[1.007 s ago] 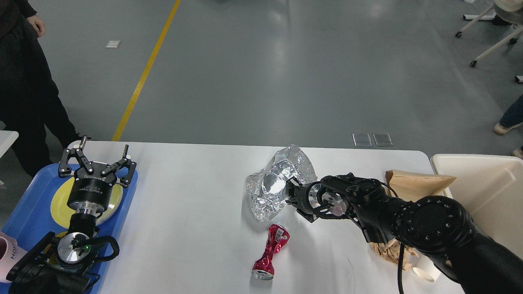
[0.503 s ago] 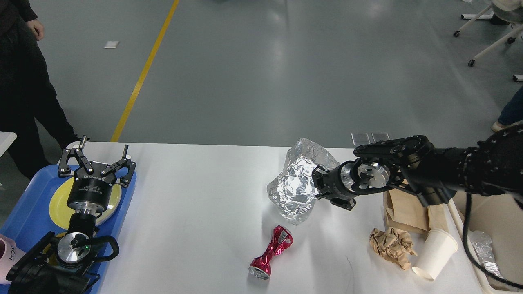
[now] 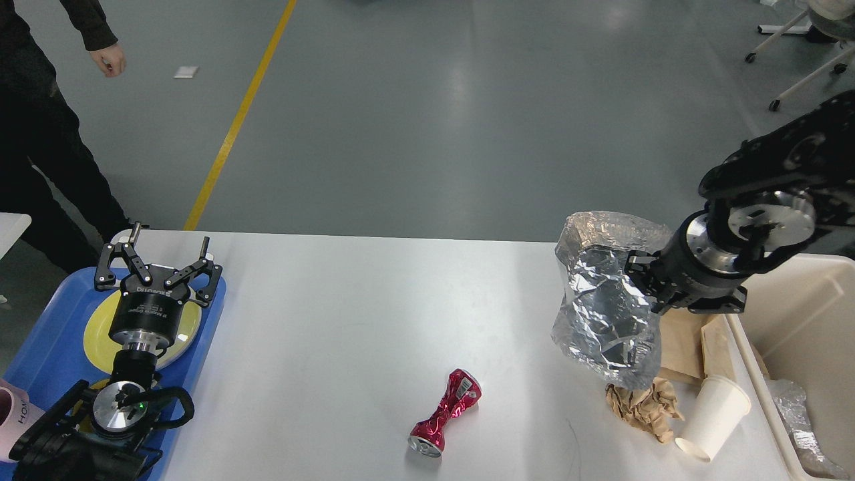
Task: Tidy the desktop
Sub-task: 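Carry the foil over the white bin and release it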
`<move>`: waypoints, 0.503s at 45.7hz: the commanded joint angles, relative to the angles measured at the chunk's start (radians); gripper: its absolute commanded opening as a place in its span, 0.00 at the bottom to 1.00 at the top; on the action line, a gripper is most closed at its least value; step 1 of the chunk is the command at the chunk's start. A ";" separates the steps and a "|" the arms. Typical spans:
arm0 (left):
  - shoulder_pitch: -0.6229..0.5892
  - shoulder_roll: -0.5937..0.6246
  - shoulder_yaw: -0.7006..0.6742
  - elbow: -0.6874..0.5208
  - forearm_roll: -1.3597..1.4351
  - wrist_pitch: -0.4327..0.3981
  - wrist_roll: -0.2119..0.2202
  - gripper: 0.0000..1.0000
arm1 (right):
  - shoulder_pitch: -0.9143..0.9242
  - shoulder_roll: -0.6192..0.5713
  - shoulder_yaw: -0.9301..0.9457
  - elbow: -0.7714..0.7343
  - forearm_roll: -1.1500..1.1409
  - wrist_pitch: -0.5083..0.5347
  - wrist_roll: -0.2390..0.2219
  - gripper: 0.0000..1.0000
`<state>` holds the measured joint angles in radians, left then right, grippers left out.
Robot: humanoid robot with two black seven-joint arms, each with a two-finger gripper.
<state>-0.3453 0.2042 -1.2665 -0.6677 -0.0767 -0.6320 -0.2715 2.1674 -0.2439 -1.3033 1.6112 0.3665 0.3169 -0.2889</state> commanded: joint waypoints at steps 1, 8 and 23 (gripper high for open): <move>0.000 0.000 -0.001 0.000 0.000 0.000 0.000 0.96 | 0.132 -0.055 -0.063 0.105 -0.044 0.079 0.023 0.00; 0.000 0.000 0.001 0.000 0.000 0.000 0.000 0.96 | 0.222 -0.124 -0.109 0.133 -0.070 0.172 0.034 0.00; 0.000 0.000 0.001 0.000 0.000 0.000 0.000 0.96 | 0.382 -0.179 -0.329 0.131 -0.133 0.234 0.168 0.00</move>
<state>-0.3451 0.2040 -1.2657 -0.6671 -0.0767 -0.6320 -0.2715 2.5278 -0.4277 -1.5708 1.7428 0.2511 0.5424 -0.1772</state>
